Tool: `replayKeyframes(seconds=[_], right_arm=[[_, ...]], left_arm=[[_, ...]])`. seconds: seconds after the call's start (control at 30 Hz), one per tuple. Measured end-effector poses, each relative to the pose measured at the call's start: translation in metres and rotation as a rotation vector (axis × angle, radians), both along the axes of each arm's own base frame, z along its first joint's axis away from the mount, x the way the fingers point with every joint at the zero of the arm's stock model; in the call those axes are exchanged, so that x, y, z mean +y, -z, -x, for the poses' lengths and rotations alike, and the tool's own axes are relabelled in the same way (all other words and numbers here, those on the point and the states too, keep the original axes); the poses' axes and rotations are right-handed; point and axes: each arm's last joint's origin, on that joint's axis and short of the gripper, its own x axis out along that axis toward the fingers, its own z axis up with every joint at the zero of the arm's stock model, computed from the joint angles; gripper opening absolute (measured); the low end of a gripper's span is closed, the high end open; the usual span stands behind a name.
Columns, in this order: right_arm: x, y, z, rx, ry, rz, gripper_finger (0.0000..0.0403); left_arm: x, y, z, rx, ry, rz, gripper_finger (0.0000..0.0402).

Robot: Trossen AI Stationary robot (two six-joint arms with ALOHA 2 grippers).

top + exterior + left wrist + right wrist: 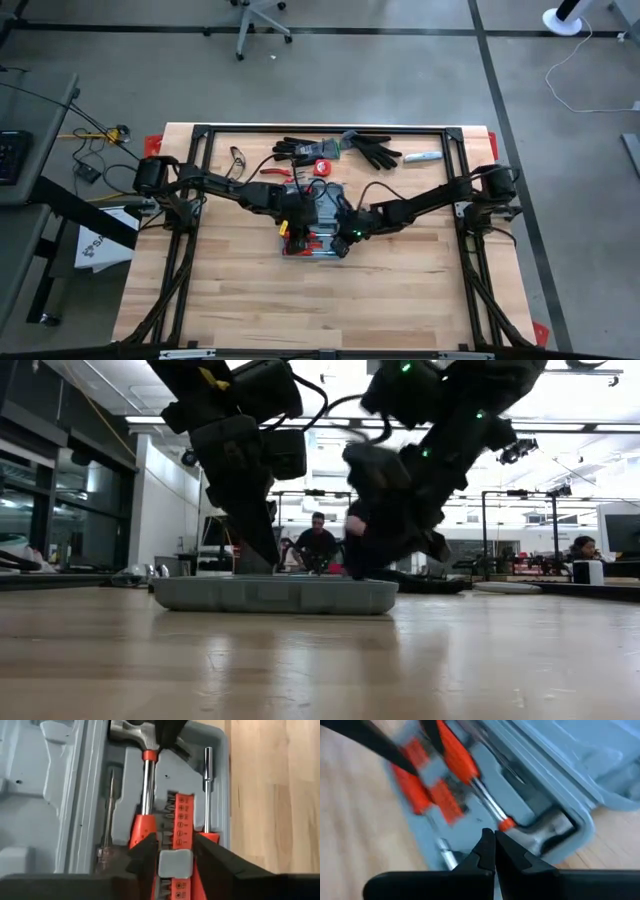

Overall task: Prefit tool cases
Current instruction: Remove the orange hammer from the gray tool box

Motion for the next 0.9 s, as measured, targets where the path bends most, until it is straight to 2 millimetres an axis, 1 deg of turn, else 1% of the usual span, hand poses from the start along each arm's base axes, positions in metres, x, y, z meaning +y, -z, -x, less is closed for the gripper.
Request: replayKeyframes(seconds=[0.1,0.2,0.37,0.53,0.67,0.8,0.9], right_arm=[[0.001,0.005,-0.008,0.075,-0.024,0.028,0.0000],[0.001,0.011,-0.010,0.112,-0.047,0.035,0.0000],[0.002,0.013,-0.009,0.116,-0.057,0.022,0.0000],[0.001,0.014,-0.009,0.119,-0.060,0.016,0.0000],[0.001,0.014,-0.009,0.119,-0.060,0.015,0.0000],[0.002,0.014,-0.009,0.112,-0.060,0.012,0.0000],[0.002,0.014,-0.009,0.111,-0.054,0.008,0.0000]], left_arm=[[0.000,0.000,0.000,0.001,0.000,-0.001,0.0163],[0.000,0.001,0.002,0.021,-0.002,-0.003,0.0191],[0.000,0.003,0.007,0.078,-0.002,-0.007,0.0217],[0.001,0.006,0.016,0.172,0.031,-0.032,0.0218],[0.001,0.009,0.024,0.249,0.051,-0.127,0.0217],[0.003,0.010,0.024,0.252,0.069,-0.200,0.0215],[0.004,0.012,0.022,0.246,0.069,-0.235,0.0202]])
